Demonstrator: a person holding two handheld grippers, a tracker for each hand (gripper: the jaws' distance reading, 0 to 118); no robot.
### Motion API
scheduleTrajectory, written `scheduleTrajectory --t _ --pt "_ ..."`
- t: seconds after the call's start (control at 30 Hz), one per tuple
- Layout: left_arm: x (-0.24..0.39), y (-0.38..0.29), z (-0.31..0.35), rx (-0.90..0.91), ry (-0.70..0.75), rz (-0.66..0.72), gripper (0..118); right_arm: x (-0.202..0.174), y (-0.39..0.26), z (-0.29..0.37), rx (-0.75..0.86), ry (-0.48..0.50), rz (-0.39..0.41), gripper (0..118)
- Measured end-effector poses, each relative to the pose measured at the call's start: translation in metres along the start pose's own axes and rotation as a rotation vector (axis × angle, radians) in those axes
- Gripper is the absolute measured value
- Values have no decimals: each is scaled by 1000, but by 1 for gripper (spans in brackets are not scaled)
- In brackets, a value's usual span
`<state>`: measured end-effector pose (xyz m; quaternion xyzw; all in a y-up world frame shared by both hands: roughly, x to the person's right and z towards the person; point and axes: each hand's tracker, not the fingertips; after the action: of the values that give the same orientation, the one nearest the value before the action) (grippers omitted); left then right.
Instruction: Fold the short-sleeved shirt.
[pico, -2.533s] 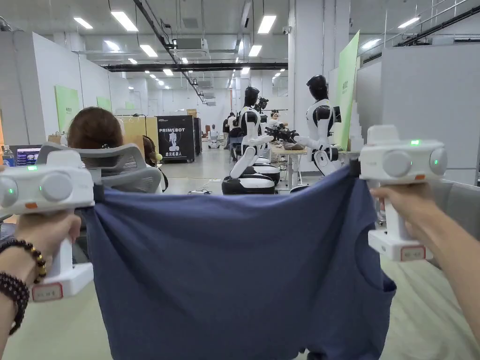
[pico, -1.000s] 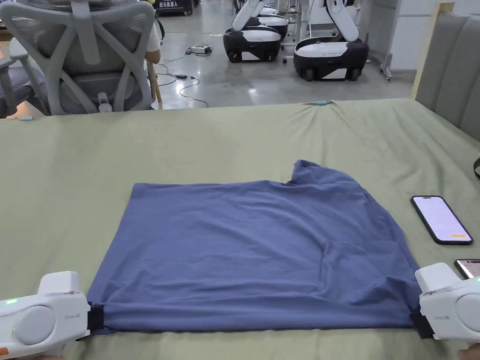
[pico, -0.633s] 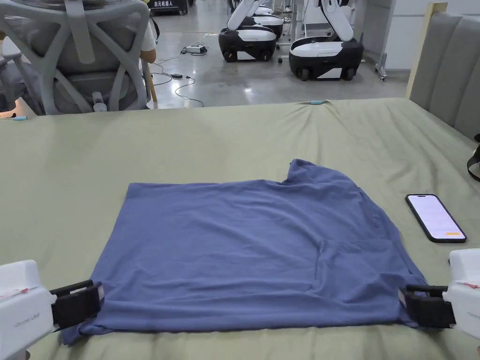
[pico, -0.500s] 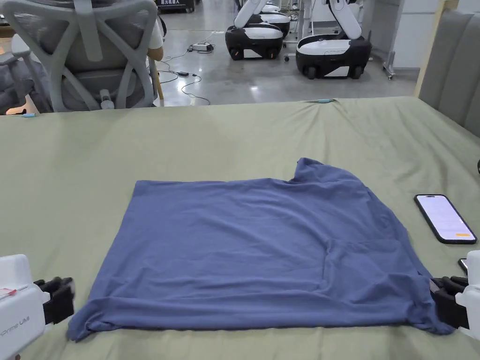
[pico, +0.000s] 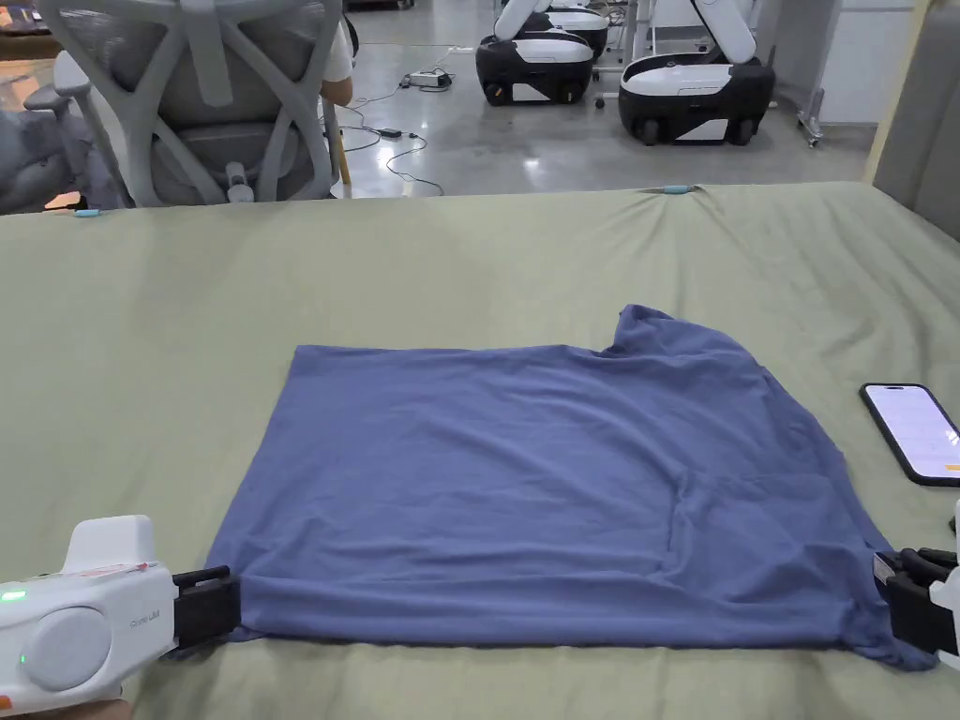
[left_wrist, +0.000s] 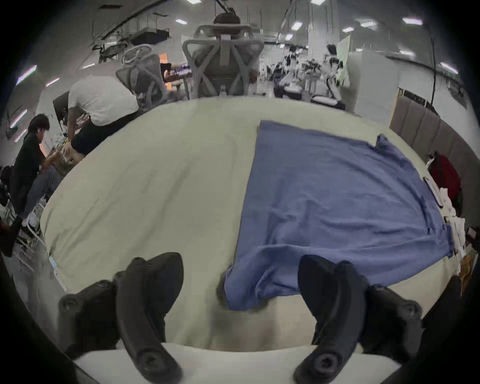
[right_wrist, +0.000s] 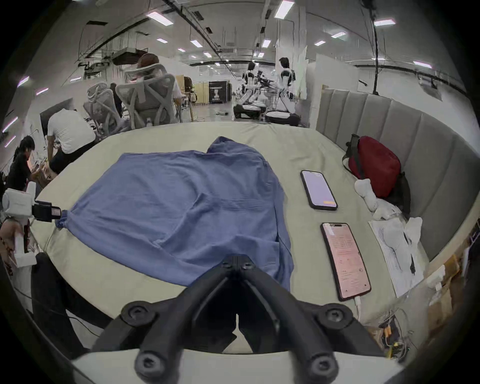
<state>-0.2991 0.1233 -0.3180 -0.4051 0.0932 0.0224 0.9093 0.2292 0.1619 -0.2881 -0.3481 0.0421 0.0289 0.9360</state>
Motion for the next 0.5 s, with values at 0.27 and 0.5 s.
scheduleTrajectory --t 0.27,0.5 --pt "17 3 -22 -113 -40 -83 59 4 -2 -17 -56 -62 9 0" --pt "25 2 -25 -104 -55 -115 11 2 -5 -31 -86 -78 22 0"
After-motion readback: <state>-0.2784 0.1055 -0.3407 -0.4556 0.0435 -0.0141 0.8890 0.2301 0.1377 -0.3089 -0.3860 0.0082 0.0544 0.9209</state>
